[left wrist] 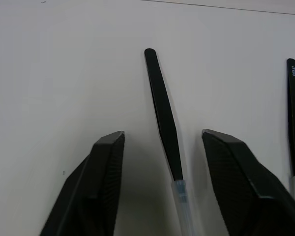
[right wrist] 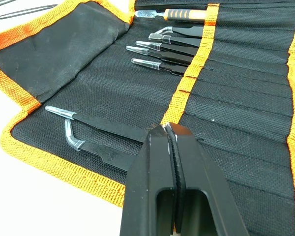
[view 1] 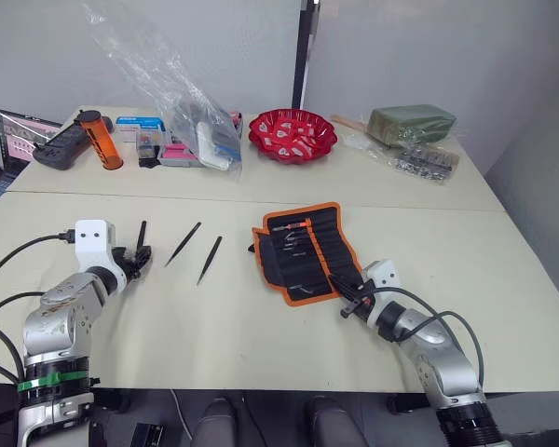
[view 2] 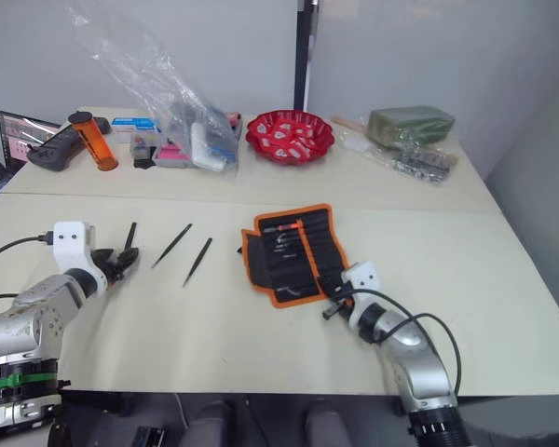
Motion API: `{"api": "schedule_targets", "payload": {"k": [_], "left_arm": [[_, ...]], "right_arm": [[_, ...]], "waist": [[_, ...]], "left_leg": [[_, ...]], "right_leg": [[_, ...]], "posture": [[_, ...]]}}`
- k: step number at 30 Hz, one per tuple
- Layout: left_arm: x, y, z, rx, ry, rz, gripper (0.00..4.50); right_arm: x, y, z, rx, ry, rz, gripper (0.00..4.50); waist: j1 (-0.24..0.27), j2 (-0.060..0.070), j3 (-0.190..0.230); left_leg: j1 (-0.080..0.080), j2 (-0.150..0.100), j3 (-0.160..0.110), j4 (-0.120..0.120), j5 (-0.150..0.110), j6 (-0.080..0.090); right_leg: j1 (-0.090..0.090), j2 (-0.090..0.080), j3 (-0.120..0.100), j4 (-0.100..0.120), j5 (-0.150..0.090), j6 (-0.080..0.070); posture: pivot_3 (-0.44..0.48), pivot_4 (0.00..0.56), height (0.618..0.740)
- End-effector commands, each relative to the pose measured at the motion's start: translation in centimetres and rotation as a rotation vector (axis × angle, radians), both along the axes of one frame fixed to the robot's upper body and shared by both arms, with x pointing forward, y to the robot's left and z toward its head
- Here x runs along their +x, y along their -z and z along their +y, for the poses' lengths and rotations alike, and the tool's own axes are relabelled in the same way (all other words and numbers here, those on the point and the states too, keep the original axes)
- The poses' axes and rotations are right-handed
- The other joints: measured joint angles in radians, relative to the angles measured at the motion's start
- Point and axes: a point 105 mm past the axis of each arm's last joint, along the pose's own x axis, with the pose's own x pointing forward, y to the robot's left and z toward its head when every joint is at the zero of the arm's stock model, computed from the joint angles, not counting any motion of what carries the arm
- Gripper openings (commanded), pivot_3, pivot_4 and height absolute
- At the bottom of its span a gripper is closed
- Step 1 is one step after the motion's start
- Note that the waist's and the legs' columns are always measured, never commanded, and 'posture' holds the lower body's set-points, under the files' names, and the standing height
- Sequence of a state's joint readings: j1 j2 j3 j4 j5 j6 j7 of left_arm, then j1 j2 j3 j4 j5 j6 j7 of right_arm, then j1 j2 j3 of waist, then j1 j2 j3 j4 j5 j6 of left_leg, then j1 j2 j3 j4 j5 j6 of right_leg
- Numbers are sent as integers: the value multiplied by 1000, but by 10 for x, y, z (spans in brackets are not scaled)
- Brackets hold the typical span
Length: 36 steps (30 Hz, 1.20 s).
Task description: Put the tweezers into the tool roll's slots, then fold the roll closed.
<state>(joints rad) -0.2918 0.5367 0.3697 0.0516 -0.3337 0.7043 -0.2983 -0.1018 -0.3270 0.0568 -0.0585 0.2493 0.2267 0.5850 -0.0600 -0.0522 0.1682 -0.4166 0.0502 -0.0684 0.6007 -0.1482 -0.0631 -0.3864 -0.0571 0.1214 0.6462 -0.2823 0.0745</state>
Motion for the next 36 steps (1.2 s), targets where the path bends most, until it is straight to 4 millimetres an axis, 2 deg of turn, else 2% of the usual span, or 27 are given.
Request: {"api": "schedule_targets", "payload": {"k": [1,5,10,13,15,17,18,23,26,28,36], "left_arm": [[-2,-5,-5,9,-2,-14,1267],[4,-10,-8,9,-6,-38,15],[12,-49,-2,57,-25,-164,15],[17,-80,-11,83,42,-241,15],[22,-100,-31,109,157,-275,15],[24,-111,-47,116,247,-288,15],[24,-115,-65,102,350,-280,15],[16,-125,-122,129,705,-249,15],[8,-118,-159,199,969,-149,15],[2,-108,-176,275,1118,-72,15],[20,-98,-216,424,1370,14,15]], "right_arm": [[-1,13,-7,-28,28,55,0],[3,11,-4,-28,19,48,0],[7,9,-6,-31,18,43,0],[6,10,-5,-30,19,42,0],[5,10,-3,-30,19,41,0],[3,10,-2,-28,19,41,0],[2,11,-1,-27,22,42,0],[-2,14,-1,-25,44,48,0],[-5,17,-4,-27,69,53,0],[-6,18,-6,-31,79,56,0],[-8,17,-7,-23,111,53,0]], "waist": [[1,0,0],[2,0,0],[5,0,0],[6,0,0],[7,0,0],[8,0,0],[10,0,1],[12,0,1],[12,0,1],[13,1,1],[16,3,2]], "left_leg": [[0,0,0,0,0,0],[0,0,0,0,0,0],[0,0,0,0,0,0],[0,0,0,0,0,0],[-1,0,0,0,0,0],[-1,0,0,0,0,0],[-1,0,0,0,0,0],[-1,0,0,-1,0,0],[-2,0,0,-2,0,0],[-3,0,0,-2,0,0],[-5,-1,-1,-1,0,0]], "right_leg": [[0,0,0,0,0,0],[0,0,0,0,0,0],[0,0,0,0,0,0],[-1,0,0,0,0,0],[-1,0,0,0,0,0],[-1,0,0,0,0,0],[-1,0,0,0,0,0],[-1,0,0,0,0,0],[-2,1,0,0,-1,1],[-2,1,0,-1,-1,1],[-3,1,0,-2,-2,2]], "posture": [[0,150,740],[0,150,740],[0,150,740],[0,150,740],[0,150,740],[0,150,740],[0,150,740],[0,150,740],[0,150,740],[0,150,740],[0,150,740]]}}
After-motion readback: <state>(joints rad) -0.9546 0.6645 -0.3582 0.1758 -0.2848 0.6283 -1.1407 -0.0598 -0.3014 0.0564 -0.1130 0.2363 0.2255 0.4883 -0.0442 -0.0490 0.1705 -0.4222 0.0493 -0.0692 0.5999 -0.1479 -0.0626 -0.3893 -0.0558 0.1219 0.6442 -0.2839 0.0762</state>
